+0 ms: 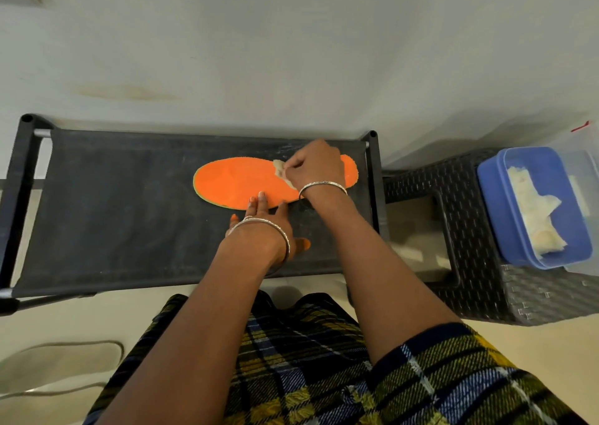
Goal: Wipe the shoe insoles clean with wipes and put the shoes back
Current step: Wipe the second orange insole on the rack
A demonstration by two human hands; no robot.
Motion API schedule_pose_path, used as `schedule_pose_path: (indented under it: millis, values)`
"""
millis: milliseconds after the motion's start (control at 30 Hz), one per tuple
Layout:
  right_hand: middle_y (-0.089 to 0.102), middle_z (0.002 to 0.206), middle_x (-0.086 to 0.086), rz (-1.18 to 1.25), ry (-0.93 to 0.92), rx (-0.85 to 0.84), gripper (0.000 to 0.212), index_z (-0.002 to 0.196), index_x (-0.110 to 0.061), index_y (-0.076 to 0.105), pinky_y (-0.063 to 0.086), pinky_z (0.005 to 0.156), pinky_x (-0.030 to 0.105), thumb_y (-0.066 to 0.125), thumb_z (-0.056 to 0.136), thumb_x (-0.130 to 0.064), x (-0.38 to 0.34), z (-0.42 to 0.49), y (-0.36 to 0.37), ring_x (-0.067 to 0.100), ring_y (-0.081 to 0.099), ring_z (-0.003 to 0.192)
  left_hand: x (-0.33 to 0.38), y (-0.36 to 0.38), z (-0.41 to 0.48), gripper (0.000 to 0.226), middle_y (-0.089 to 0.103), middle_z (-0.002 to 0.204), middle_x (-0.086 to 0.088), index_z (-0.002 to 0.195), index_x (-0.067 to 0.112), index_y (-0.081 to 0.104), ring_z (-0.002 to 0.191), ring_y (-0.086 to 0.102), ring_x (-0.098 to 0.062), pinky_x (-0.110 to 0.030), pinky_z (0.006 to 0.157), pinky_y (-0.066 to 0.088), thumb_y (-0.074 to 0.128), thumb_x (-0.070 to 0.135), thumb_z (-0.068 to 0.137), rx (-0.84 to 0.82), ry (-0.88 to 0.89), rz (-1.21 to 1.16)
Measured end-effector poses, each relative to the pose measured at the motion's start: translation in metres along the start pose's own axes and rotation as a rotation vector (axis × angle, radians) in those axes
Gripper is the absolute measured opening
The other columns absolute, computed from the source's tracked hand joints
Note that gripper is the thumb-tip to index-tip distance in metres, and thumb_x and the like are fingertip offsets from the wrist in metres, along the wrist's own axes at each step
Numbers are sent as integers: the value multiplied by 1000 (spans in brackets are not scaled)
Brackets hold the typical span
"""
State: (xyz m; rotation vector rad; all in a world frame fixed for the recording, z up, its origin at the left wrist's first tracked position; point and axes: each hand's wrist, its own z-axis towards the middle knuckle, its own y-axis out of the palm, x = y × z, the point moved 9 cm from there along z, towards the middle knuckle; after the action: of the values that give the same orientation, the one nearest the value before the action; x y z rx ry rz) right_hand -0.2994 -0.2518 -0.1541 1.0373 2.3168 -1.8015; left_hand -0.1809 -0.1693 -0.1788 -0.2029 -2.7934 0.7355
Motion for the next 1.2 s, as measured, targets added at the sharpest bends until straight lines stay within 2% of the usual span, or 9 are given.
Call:
schedule_pose_path:
  millis: [133, 233, 300, 467, 533, 800, 900, 1033, 1200]
  values:
    - [76, 97, -1, -18, 3, -19, 9, 89, -27, 81, 59, 78, 35, 76, 83, -31, 4, -1, -3, 19, 69, 92, 1, 0, 0, 90, -27, 158, -9, 154, 29, -10, 147, -17, -29, -55, 119, 4, 48, 59, 93, 4, 4, -3]
    - [73, 101, 2, -80, 144, 61, 30, 90, -23, 77, 60, 78, 38, 79, 75, -48, 27, 5, -16, 26, 70, 91, 1, -1, -2, 89, -26, 158, -10, 154, 28, -9, 148, -16, -30, -55, 118, 4, 48, 58, 93, 7, 11, -6]
    - [71, 102, 6, -126, 169, 115, 32, 93, -20, 75, 59, 78, 39, 80, 76, -47, 30, 5, -21, 31, 70, 93, 1, -1, -2, 89, -26, 158, -11, 154, 28, -9, 148, -15, -31, -56, 118, 4, 48, 58, 93, 3, 11, -1]
    - [76, 89, 3, 14, -14, -14, 16, 86, -20, 81, 56, 74, 32, 74, 84, -33, -3, -2, 0, 24, 70, 86, 1, -1, 0, 90, -26, 158, -10, 154, 30, -11, 147, -17, -30, -55, 119, 4, 48, 59, 93, -1, 6, 1]
    - [77, 94, 0, 17, -61, -57, 11, 89, -24, 82, 57, 79, 33, 73, 85, -28, -11, -5, 4, 21, 69, 91, 2, -1, 0, 90, -26, 158, -10, 154, 32, -11, 147, -17, -29, -55, 119, 4, 49, 59, 92, 3, 9, -6]
    - [67, 113, 10, -163, 168, 124, 39, 105, -14, 68, 51, 76, 35, 75, 84, -46, 25, 1, -25, 32, 67, 103, 1, -1, 1, 88, -25, 158, -10, 155, 31, -8, 148, -15, -31, -56, 119, 5, 48, 58, 93, 3, 17, -1]
    - [73, 102, 6, -88, 78, 67, 27, 97, -16, 75, 52, 73, 30, 75, 84, -40, 13, 1, -14, 26, 69, 94, 2, -1, 0, 88, -25, 159, -10, 154, 32, -8, 148, -16, -30, -56, 118, 5, 49, 59, 93, 9, 20, -3]
    - [76, 88, 0, 74, -65, -19, 8, 83, -18, 81, 56, 79, 34, 80, 79, -26, -9, -7, 3, 21, 69, 87, 3, -2, 0, 89, -25, 159, -9, 153, 36, -10, 147, -17, -30, -56, 118, 4, 50, 60, 92, 8, 16, -12]
    - [75, 96, -4, 25, -10, -48, 16, 84, -27, 79, 56, 79, 33, 83, 75, -40, 7, 1, 1, 19, 68, 93, 1, -4, -2, 86, -21, 160, -8, 154, 35, -7, 148, -15, -30, -57, 118, 5, 49, 59, 92, 24, 25, 2]
